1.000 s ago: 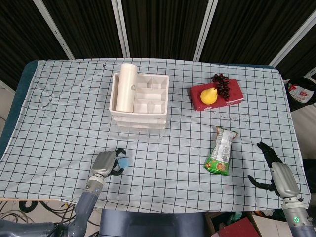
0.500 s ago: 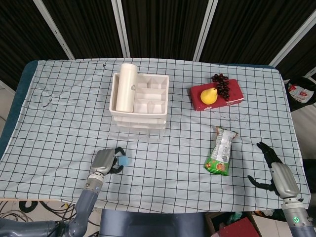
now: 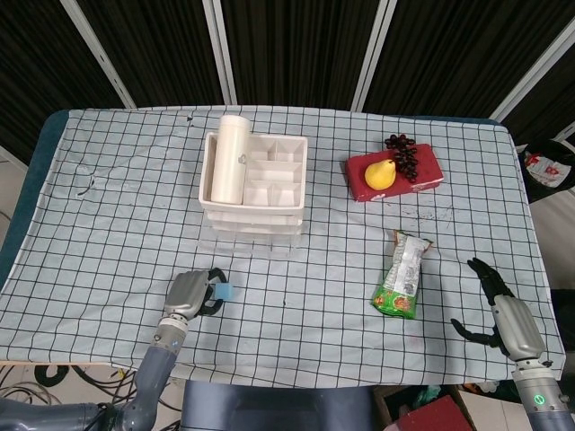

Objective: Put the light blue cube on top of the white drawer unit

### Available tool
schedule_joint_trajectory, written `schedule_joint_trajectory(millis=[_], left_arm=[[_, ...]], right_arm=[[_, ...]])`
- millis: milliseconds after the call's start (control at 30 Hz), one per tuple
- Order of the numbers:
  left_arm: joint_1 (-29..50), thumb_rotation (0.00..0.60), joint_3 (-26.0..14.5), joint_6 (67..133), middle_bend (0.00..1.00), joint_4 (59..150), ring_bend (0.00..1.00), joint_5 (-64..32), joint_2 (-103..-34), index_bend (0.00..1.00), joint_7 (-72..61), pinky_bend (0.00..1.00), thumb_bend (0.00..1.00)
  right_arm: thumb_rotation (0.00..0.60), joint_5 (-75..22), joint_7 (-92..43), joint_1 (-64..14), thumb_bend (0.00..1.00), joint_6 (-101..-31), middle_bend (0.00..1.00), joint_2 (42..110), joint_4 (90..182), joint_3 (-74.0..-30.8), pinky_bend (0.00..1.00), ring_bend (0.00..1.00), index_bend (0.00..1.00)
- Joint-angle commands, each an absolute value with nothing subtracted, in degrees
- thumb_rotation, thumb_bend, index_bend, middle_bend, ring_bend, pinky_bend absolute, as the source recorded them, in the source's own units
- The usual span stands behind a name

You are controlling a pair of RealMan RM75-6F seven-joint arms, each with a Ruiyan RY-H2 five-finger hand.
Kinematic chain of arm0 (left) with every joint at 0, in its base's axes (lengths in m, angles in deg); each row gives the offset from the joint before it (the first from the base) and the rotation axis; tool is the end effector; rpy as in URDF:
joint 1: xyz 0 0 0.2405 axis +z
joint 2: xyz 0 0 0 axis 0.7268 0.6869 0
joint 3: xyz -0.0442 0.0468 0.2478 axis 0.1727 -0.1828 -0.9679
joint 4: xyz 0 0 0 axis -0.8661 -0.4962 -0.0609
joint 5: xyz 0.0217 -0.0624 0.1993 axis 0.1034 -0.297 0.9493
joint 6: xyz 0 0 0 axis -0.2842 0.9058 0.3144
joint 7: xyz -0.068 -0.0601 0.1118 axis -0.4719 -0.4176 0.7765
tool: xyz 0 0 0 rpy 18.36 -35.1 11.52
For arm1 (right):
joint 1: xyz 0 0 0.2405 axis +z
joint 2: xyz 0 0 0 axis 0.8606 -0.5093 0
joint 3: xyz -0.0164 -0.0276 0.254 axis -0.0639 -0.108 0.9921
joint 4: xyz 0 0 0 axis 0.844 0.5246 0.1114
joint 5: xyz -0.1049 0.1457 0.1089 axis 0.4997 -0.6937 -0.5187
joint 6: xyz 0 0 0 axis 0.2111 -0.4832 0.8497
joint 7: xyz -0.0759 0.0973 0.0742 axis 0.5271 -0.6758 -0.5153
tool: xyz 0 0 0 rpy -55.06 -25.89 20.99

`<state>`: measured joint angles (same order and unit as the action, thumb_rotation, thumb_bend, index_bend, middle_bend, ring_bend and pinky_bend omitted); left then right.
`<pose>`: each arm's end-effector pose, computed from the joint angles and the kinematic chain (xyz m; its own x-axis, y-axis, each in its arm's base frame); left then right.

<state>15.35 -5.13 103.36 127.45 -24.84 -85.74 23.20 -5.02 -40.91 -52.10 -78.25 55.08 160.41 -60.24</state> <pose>-0.1487 0.2611 -0.0629 0.1718 0.3936 0.9031 0.9850 -0.0810 -0.1521 -0.2965 -0.1884 0.1395 0.0171 -0.1529 0.9881 -0.9994 0.0283 0.0216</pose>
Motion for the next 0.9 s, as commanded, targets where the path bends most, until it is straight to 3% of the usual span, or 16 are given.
schedule_joint_trajectory(millis=[33, 333, 567, 900], left_arm=[[16.13, 0.600, -6.19, 105.03, 1.00, 129.68, 1.00, -20.12, -83.83, 0.48, 21.49, 0.95, 0.36], [18.55, 0.600, -9.15, 109.64, 1.00, 136.64, 1.00, -1.66, -77.67, 0.48, 9.50, 0.95, 0.36], [18.36, 0.600, -8.99, 112.32, 1.00, 138.19, 1.00, 8.81, -76.60, 0.48, 2.50, 0.95, 0.35], [14.90, 0.600, -0.60, 110.92, 1.00, 136.59, 1.00, 3.95, -78.99, 0.48, 9.30, 0.95, 0.35]], right_arm=[[0.600, -5.01, -40.90, -52.11, 0.21, -78.30, 0.00, 55.09, 160.39, -60.24, 0.15, 0.00, 0.00], [0.600, -4.77, -40.32, -52.15, 0.20, -78.44, 0.00, 55.20, 160.37, -60.36, 0.15, 0.00, 0.00], [0.600, -4.58, -40.06, -52.21, 0.21, -78.60, 0.00, 55.26, 160.46, -60.44, 0.15, 0.00, 0.00], [0.600, -4.57, -40.18, -52.20, 0.21, -78.52, 0.00, 55.18, 160.52, -60.50, 0.15, 0.00, 0.00]])
